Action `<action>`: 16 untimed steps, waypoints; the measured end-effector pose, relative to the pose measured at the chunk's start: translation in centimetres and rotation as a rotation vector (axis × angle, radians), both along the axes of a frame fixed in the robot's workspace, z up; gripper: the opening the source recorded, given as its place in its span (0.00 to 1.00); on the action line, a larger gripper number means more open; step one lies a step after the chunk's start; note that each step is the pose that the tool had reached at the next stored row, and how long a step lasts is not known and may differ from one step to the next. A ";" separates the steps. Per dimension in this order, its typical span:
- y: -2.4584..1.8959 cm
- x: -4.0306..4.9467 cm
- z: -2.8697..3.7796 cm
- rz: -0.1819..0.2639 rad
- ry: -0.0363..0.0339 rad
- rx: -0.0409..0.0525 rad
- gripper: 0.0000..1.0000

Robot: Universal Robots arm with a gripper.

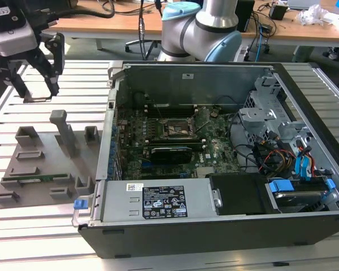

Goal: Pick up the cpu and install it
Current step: 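Pick up the cpu and move it towards the insertion slot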

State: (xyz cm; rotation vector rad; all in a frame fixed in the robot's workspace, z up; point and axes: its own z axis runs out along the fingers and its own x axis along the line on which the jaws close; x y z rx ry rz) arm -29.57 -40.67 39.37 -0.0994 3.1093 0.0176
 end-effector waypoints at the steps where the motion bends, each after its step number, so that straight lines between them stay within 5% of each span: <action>1: 0.01 1.59 -0.01 0.000 -0.0001 0.0001 0.55; 5: 0.01 3.55 -0.01 0.000 -0.0001 0.0001 0.55; 16: 0.01 6.71 -0.01 0.000 -0.0001 0.0001 0.55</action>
